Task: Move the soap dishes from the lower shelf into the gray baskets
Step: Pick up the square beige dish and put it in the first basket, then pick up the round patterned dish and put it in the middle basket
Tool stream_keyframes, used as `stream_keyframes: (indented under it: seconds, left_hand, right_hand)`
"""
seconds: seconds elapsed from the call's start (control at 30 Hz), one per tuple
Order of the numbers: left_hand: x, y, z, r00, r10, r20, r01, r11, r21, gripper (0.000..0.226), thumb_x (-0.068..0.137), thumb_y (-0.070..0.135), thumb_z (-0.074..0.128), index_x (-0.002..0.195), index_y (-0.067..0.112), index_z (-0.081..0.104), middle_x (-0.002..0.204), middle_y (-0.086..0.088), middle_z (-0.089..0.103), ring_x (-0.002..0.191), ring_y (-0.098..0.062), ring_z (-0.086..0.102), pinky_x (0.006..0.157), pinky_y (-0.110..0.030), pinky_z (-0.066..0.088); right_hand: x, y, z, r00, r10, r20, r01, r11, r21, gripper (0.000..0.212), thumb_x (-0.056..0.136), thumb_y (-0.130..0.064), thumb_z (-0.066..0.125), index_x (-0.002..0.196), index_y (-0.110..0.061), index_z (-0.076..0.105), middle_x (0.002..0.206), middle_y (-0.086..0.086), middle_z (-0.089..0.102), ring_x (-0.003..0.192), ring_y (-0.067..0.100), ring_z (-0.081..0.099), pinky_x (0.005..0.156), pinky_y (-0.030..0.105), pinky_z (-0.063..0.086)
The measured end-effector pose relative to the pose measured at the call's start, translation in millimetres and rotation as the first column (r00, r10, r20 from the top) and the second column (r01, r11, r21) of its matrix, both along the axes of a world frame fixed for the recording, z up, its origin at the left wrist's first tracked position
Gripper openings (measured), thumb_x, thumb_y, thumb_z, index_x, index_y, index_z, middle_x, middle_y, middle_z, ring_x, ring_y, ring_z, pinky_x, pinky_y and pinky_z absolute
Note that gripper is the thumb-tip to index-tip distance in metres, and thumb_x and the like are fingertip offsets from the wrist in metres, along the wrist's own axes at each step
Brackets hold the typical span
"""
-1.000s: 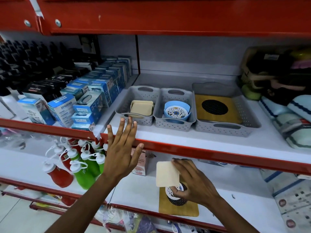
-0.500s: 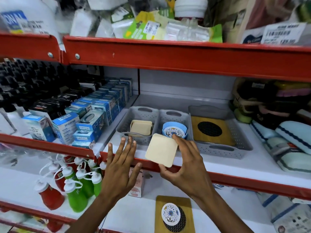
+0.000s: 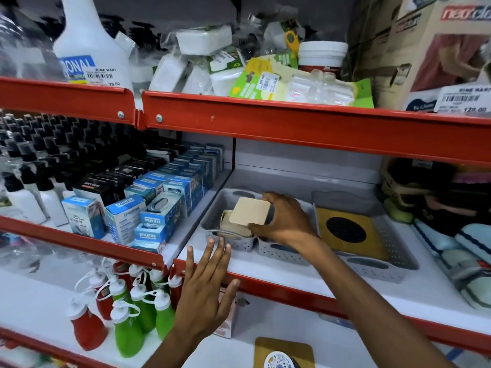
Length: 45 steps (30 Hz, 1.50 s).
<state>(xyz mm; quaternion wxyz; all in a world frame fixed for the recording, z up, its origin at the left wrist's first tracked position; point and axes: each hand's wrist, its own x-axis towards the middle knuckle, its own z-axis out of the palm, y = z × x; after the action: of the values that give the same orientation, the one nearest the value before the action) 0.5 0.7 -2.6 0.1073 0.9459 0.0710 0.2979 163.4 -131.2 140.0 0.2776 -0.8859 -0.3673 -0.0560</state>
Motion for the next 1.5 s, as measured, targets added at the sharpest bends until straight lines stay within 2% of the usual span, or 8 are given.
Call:
stream_keyframes:
  seconds: [0.4,0.5,0.63,0.8,1.03,1.2,1.33,1.5]
  left_hand:
    - [2,3,0,0.999,-0.016,0.031,0.016,1.0,0.004,0.065,0.1,0.05,0.031,0.157,0.019,0.022,0.166,0.001,0.024,0.156,-0.017,0.014,0.126,-0.052,0.002]
    - [2,3,-1,0.999,-0.014,0.029,0.014,1.0,-0.005,0.065,0.1,0.05,0.031,0.157,0.02,0.022,0.166,0.002,0.024,0.156,-0.017,0.015,0.127,-0.051,0.001]
    - [2,3,0,0.999,-0.019,0.032,0.019,1.0,-0.003,0.065,0.1,0.05,0.031,0.157,0.02,0.023,0.166,0.001,0.025,0.156,-0.017,0.016,0.128,-0.048,0.0]
    - [3,2,0,0.999,0.003,0.04,-0.002,1.0,-0.01,0.064,0.099,0.05,0.033,0.155,0.019,0.029,0.164,0.0,0.03,0.155,-0.016,0.018,0.128,-0.048,-0.001]
    - [4,1,-1,0.996,0.011,0.086,-0.014,0.999,0.042,0.064,0.097,0.045,0.039,0.152,0.013,0.035,0.161,-0.006,0.035,0.154,-0.022,0.024,0.128,-0.051,0.002]
    - [5,-2,-2,0.995,0.033,0.091,-0.038,0.998,0.049,0.064,0.097,0.044,0.041,0.152,0.012,0.035,0.161,-0.007,0.035,0.154,-0.023,0.023,0.128,-0.05,0.0]
    - [5,-3,-1,0.996,0.052,0.074,-0.056,0.997,0.048,0.063,0.097,0.044,0.039,0.152,0.013,0.035,0.162,-0.006,0.034,0.155,-0.022,0.02,0.128,-0.053,0.002]
    - [5,-4,0,0.996,0.068,0.066,-0.071,0.996,0.058,0.063,0.098,0.045,0.037,0.152,0.013,0.036,0.162,-0.006,0.034,0.155,-0.022,0.019,0.128,-0.049,-0.002]
  right_hand:
    - [46,49,-10,0.968,0.224,-0.111,-0.248,0.916,-0.317,0.039,0.073,-0.036,0.087,0.093,-0.008,0.07,0.095,0.009,0.077,0.087,0.027,0.07,0.079,0.046,0.057]
    - [40,45,-10,0.966,0.213,-0.144,-0.248,0.92,-0.303,0.052,0.077,-0.043,0.084,0.113,-0.009,0.07,0.114,0.01,0.075,0.102,0.026,0.069,0.088,0.043,0.055]
    - [23,25,-10,0.985,0.173,-0.013,-0.168,0.938,-0.304,0.09,0.091,-0.062,0.059,0.159,-0.017,0.021,0.166,0.006,0.023,0.153,0.026,0.023,0.126,0.043,0.015]
    - [-19,-29,-33,0.93,0.169,0.326,-0.067,0.951,-0.302,0.092,0.095,-0.072,0.034,0.158,-0.027,-0.015,0.165,0.002,-0.025,0.152,0.021,-0.025,0.124,0.045,-0.014]
    - [-60,-95,-94,0.817,0.242,0.524,-0.145,0.965,-0.219,0.08,0.098,-0.059,0.046,0.16,-0.019,0.015,0.169,0.005,0.007,0.157,0.026,0.001,0.125,0.052,0.003]
    - [-55,-131,-168,0.624,0.493,0.607,-0.335,0.87,-0.362,0.068,0.101,-0.034,0.052,0.157,-0.012,0.023,0.167,0.008,0.02,0.154,0.027,0.021,0.126,0.044,0.012]
    - [-44,-142,-233,0.697,0.623,0.354,-0.379,0.74,-0.556,0.064,0.096,-0.035,0.049,0.155,-0.017,0.032,0.163,0.004,0.031,0.153,0.023,0.022,0.123,0.04,0.021]
    - [-40,-137,-290,0.953,0.218,-0.21,-0.296,0.813,-0.501,0.075,0.094,-0.045,0.057,0.158,-0.022,0.024,0.166,0.001,0.027,0.154,0.019,0.017,0.125,0.03,0.012]
